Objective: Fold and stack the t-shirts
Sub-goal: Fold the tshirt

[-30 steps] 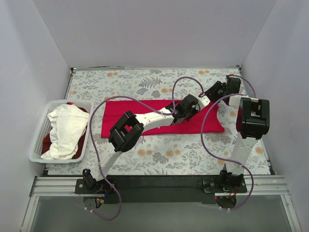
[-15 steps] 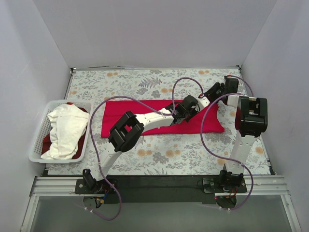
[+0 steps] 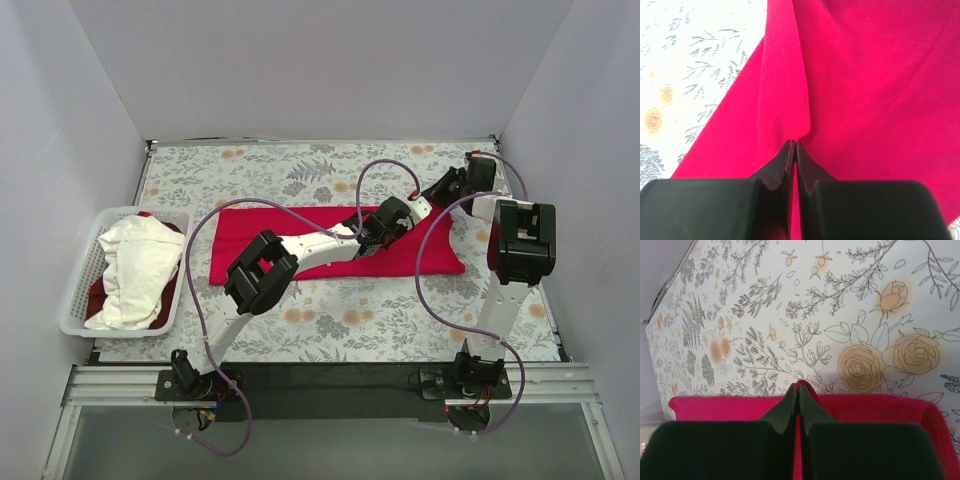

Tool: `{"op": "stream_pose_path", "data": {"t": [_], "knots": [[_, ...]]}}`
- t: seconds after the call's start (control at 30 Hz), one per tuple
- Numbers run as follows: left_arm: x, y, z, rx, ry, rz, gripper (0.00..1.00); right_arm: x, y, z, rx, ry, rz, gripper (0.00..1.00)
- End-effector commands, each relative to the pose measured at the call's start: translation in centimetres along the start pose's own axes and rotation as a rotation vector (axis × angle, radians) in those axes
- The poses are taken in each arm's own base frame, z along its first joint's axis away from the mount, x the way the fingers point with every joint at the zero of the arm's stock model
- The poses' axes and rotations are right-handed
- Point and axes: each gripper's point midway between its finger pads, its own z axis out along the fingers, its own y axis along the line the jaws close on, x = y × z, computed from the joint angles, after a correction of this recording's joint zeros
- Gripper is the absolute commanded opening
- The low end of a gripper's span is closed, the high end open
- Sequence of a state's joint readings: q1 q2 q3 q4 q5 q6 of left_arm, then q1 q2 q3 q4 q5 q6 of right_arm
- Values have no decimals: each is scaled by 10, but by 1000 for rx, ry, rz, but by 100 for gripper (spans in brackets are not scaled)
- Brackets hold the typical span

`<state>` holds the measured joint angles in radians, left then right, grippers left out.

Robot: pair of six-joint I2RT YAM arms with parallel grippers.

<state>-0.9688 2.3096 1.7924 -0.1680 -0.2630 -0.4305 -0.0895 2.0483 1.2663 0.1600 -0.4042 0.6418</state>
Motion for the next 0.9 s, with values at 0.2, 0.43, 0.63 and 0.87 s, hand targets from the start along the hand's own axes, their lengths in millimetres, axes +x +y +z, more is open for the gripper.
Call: {"op": "stream_pose_path", "data": {"t": [0.2,0.43,0.63,0.87], "knots": [[-36,44,-26,-129,-92,-58,0,-31,43,-18,-104,-69,-88,1],[-36,56,-33,-152,-92,-77,0,-29,47,-26,-112,-72,-97,1],[-34,55,-40,-140,-92,-95,0,-22,42,-36,-88,-67,-101,1],[-31,40,-45,-57,-97,-127,0,-11,30,-48,-42,-58,-122,1]]}}
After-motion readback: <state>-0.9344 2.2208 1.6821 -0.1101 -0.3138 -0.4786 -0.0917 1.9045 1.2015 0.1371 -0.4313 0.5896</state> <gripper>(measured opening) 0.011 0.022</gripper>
